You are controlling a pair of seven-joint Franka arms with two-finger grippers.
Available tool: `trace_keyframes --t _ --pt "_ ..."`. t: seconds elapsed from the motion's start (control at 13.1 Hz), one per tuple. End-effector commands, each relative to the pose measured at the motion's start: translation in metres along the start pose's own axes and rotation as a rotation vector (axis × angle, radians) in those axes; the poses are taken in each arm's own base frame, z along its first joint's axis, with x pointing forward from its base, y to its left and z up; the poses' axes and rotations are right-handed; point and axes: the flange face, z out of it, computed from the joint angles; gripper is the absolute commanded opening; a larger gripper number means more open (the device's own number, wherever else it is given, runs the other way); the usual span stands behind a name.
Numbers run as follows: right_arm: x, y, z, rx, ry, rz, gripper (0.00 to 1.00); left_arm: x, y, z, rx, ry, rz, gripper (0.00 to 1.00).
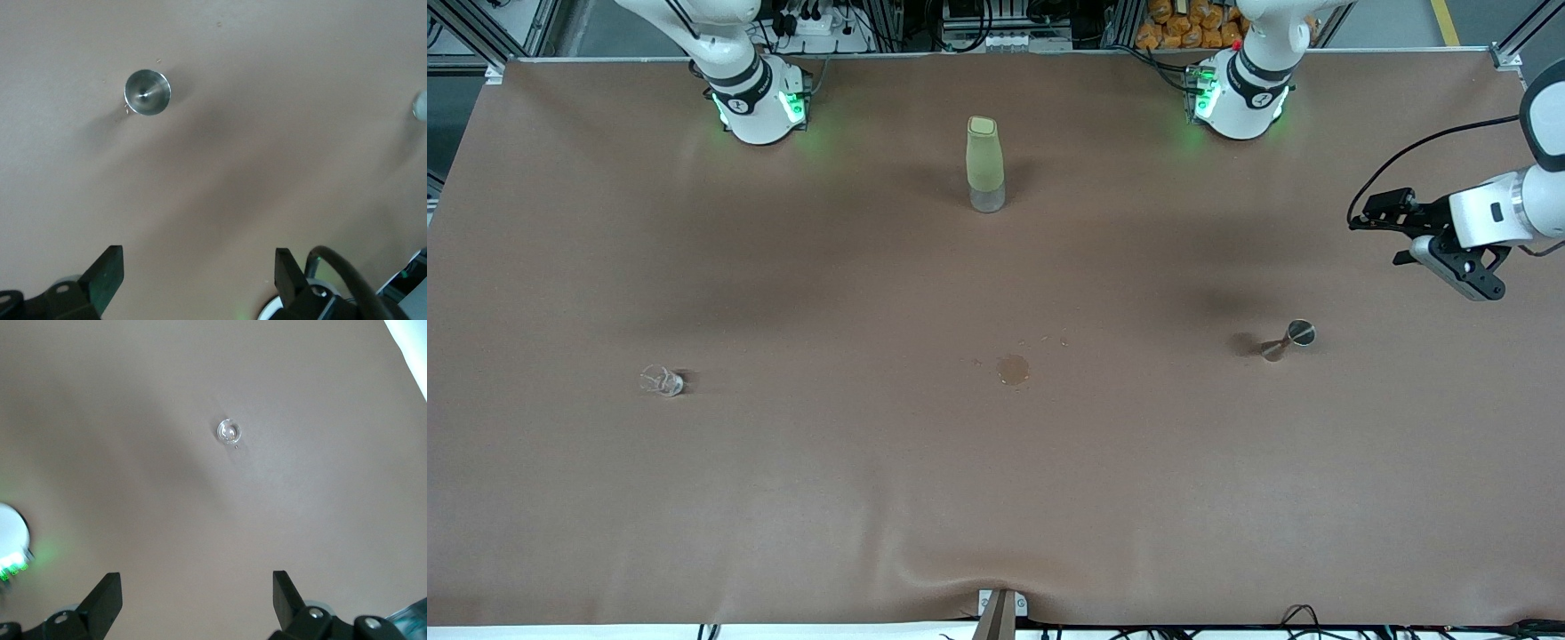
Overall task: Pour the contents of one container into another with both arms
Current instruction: 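Lower the left gripper to the jigger while the right gripper reaches the beaker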
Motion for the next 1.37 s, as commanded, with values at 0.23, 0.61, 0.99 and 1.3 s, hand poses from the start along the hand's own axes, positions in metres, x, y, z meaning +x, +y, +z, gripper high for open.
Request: trace_keyframes --t 0.23,0.61,0.99,1.3 --pt "-0.029 0.025 0.013 -0.052 -0.005 -0.250 1.00 -0.024 -0.066 0.054 -0.141 0.141 0.228 1.00" --pt "-0.037 0.058 0.067 -0.020 0.113 -0.308 1.00 -0.019 -0.099 0.092 -0.186 0.333 0.515 1.00" --pt "-0.069 0.097 0.172 0.051 0.375 -0.380 1.00 -0.018 -0.128 0.129 -0.220 0.506 0.671 1.00" --pt "-0.080 0.115 0.258 0.070 0.554 -0.430 1.00 -0.021 -0.151 0.155 -0.222 0.597 0.739 1.00"
